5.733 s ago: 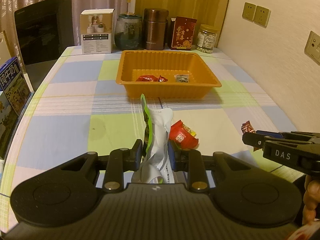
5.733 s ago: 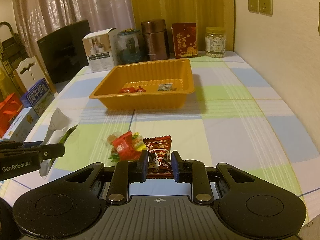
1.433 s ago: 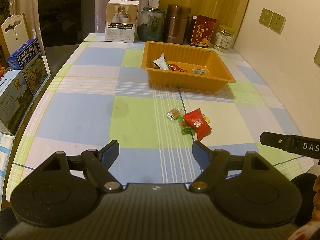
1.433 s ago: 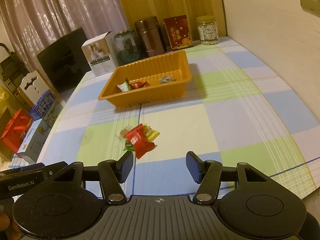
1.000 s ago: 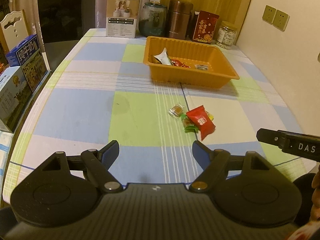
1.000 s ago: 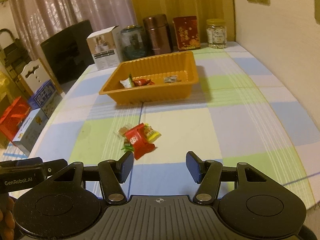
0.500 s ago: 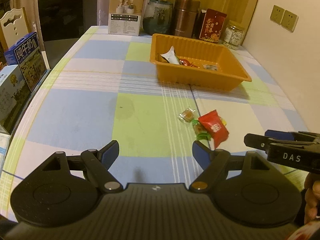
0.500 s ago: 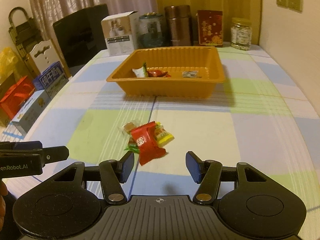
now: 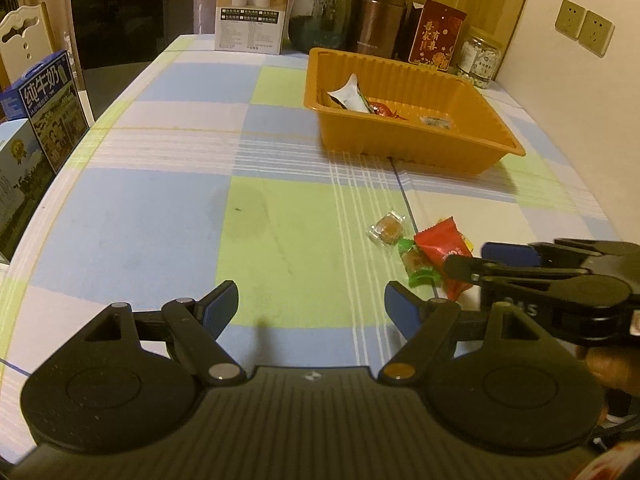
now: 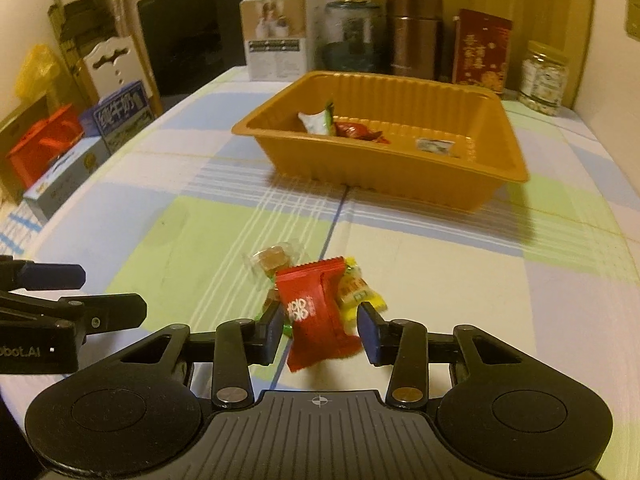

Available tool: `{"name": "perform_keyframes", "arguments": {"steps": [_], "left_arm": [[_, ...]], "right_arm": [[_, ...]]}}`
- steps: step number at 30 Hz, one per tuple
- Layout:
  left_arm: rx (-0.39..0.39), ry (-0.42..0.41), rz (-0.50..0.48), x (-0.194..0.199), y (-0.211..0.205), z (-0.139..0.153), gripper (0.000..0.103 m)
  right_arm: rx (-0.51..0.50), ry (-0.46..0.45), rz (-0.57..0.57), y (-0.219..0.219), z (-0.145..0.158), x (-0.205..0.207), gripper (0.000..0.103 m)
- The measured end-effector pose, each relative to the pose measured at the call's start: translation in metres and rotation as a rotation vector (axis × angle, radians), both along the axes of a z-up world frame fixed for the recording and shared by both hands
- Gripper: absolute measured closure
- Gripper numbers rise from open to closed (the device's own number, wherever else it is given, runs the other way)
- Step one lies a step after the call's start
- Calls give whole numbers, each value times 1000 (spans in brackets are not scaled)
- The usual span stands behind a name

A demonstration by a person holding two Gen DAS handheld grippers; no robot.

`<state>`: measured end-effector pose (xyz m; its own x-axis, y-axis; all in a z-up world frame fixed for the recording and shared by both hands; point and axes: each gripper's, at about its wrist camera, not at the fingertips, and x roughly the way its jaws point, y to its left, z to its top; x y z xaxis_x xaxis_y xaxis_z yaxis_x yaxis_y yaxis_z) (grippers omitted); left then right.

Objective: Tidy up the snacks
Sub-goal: 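Grasp the red square packet with the right tool, then grasp the green-wrapped candy with the left tool while right holds the red packet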

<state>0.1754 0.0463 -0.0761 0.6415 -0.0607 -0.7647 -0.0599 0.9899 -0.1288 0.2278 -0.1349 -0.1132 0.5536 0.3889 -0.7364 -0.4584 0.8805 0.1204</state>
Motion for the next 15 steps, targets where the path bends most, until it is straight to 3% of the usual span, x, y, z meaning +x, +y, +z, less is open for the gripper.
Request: {"name": "perform_keyframes", "arguments": {"steps": [4,9,15], "left_arm": [[-3,12,-1,2,-1,-5,25],[-4,17,-4,2,-3,-8,25],[-9,9,-21,5,-11,-7,26]], "right_arm": [[-26,4,20,8,-8,7,65],[-31,-1,18,9,-10,8,77],[16,-7,-60,-14,3,-2,78]]}}
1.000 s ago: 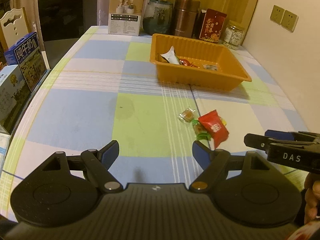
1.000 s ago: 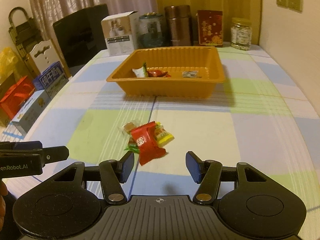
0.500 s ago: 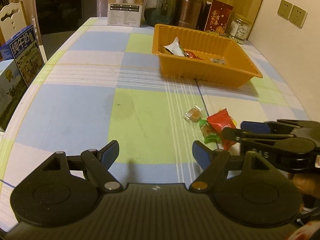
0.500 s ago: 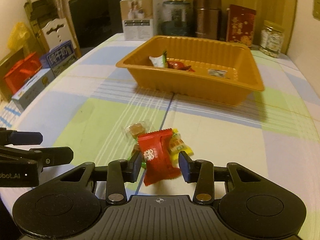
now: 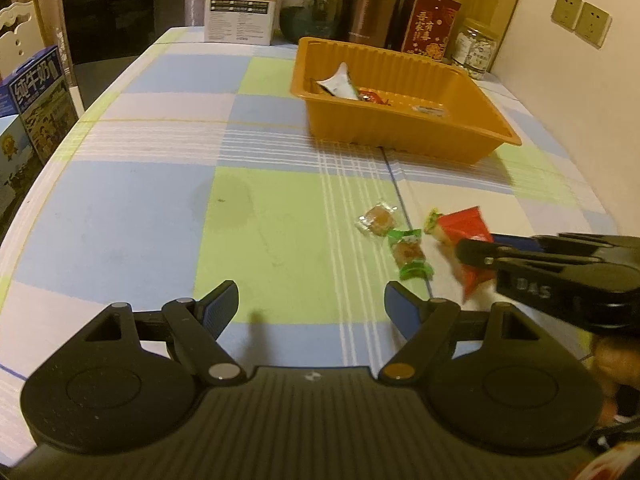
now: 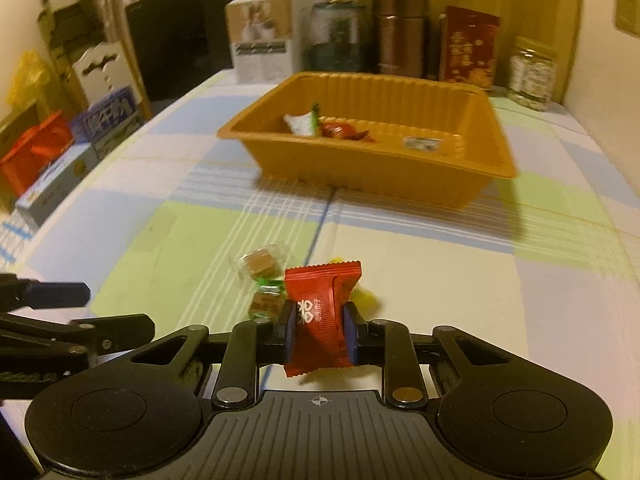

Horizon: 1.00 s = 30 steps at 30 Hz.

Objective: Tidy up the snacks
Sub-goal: 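Grasp the green-wrapped candy with the left tool while right holds the red packet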

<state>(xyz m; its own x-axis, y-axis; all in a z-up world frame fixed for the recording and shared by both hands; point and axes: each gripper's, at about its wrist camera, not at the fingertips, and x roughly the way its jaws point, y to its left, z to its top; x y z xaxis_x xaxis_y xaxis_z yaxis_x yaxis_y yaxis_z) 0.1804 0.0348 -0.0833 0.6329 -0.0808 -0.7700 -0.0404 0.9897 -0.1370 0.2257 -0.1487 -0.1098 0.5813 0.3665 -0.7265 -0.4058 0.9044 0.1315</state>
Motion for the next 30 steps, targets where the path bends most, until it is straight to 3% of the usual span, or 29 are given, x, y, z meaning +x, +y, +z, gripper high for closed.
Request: {"name": "perform_keyframes", "arguments": {"steps": [10,25,30], "left_arm": [[8,-24,-83,16,-37,-2,37],[9,-25,-109,34,-58,-17,37],[26,-30,-132,43,-70,-23,47]], "right_arm": [[-1,65,-213,-58,-5,-4,78],[-8,27,-187,-59,-19,-1,72],[-12,13,-180,-59,-22,-2,71]]}}
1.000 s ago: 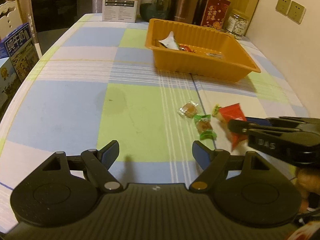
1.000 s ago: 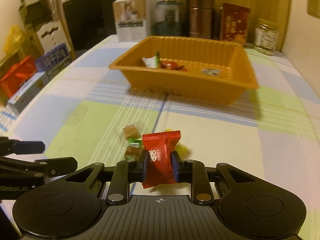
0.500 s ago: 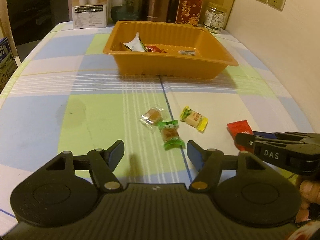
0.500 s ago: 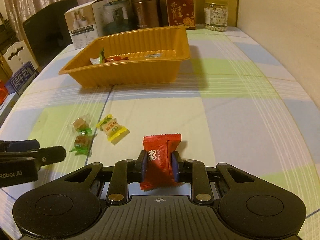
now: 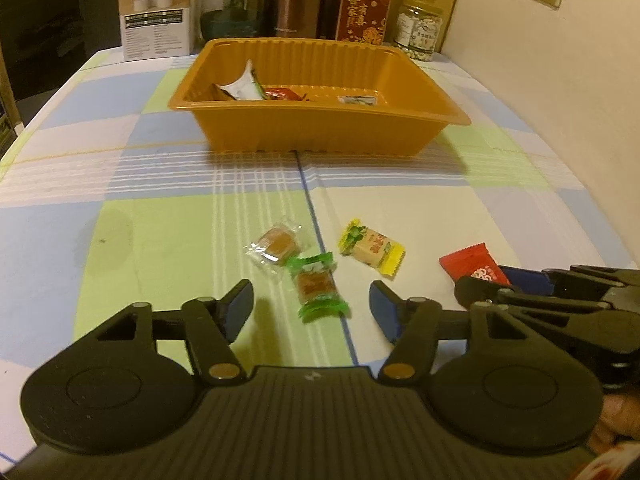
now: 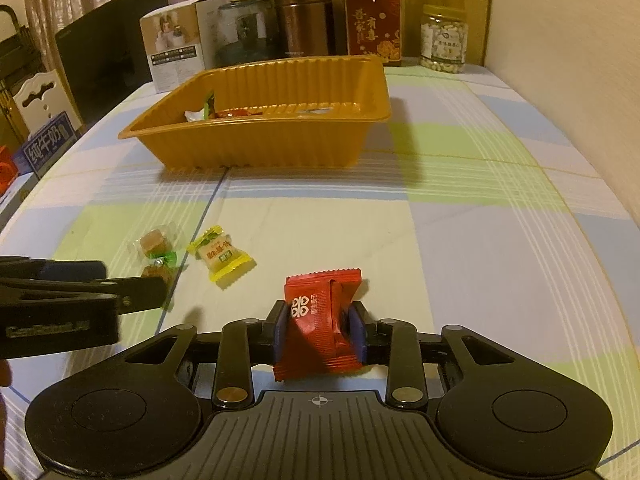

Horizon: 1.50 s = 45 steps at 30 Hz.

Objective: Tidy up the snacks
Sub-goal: 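Grasp the green-wrapped candy with the left tool while right holds the red packet, then carry the green candy with the left tool to the tray while right carries the red packet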

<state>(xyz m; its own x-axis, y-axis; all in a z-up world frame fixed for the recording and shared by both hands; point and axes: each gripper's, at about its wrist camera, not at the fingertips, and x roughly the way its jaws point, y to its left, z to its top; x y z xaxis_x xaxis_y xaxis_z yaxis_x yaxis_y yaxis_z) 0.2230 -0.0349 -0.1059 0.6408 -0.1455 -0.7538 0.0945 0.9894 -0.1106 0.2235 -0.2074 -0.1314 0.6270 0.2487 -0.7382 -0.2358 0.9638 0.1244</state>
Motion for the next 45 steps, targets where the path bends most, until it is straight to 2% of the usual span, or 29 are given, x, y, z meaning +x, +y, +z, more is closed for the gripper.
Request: {"name": "perform_keyframes", "arguments": {"steps": [5,10,14,28,45], "left_arm": [[13,1,-10,8,-6,-6,66],[40,-2,-19,12,-11,-11,69],[57,-9,-12,10,-11,-12,82],[46,-7,13,-20,6,7,84],[19,-65,17,-57,14,53,84]], "right_arm": [[25,6,-18,-5,0,0,73],[40,3,-30,-8,1,-1,74],[44,2,-34,-8,2,-2,74],[48,1,-53,-9,11,-16,77],[71,-53,-55,-6,53,-49,77]]}}
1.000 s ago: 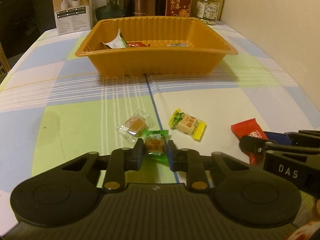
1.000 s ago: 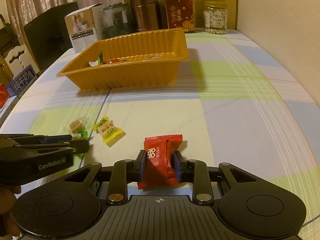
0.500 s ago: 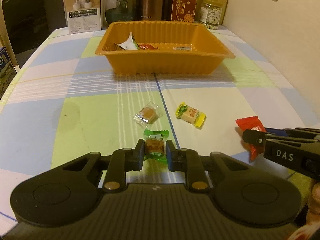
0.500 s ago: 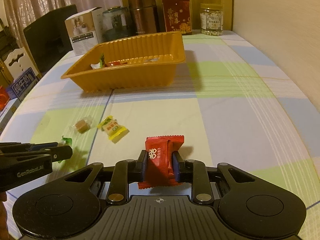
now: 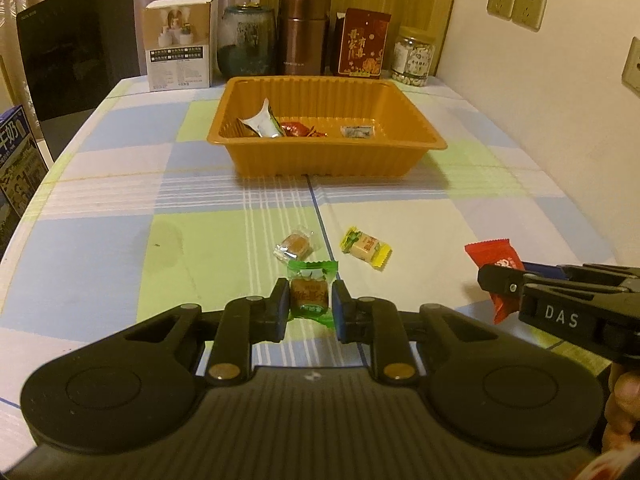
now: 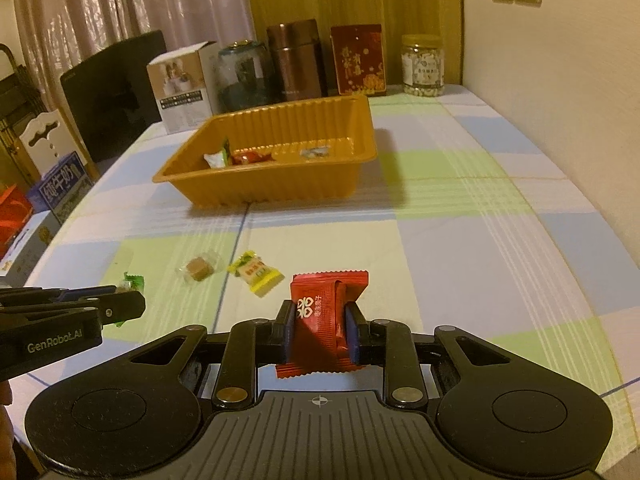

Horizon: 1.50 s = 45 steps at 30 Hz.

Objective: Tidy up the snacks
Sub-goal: 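Carry the green candy with the left tool to the tray while right carries the red packet, then lower both tools into the tray and open them releasing the green candy and red packet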

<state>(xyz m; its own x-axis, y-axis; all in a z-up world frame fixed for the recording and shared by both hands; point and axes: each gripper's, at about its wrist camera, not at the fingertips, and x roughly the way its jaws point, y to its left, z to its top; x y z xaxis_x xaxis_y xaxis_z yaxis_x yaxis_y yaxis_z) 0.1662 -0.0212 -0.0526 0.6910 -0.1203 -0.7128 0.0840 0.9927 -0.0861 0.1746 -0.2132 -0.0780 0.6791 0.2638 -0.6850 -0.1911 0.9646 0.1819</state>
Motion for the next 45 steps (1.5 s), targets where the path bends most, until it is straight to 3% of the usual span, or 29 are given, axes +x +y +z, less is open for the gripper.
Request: {"name": "perform_keyframes", "arguments": {"steps": [25,36,45], "left_arm": [[6,-47,-10,-11,6,30,84],[14,-60,-35,23,9,39,84],[-16,-78,-51,84,16,51,84]], "right_arm": [[5,-54,32,11,33,-12,77],[46,-59,28,8,48,27,77],[76,-72,34,8,64,88,77]]}}
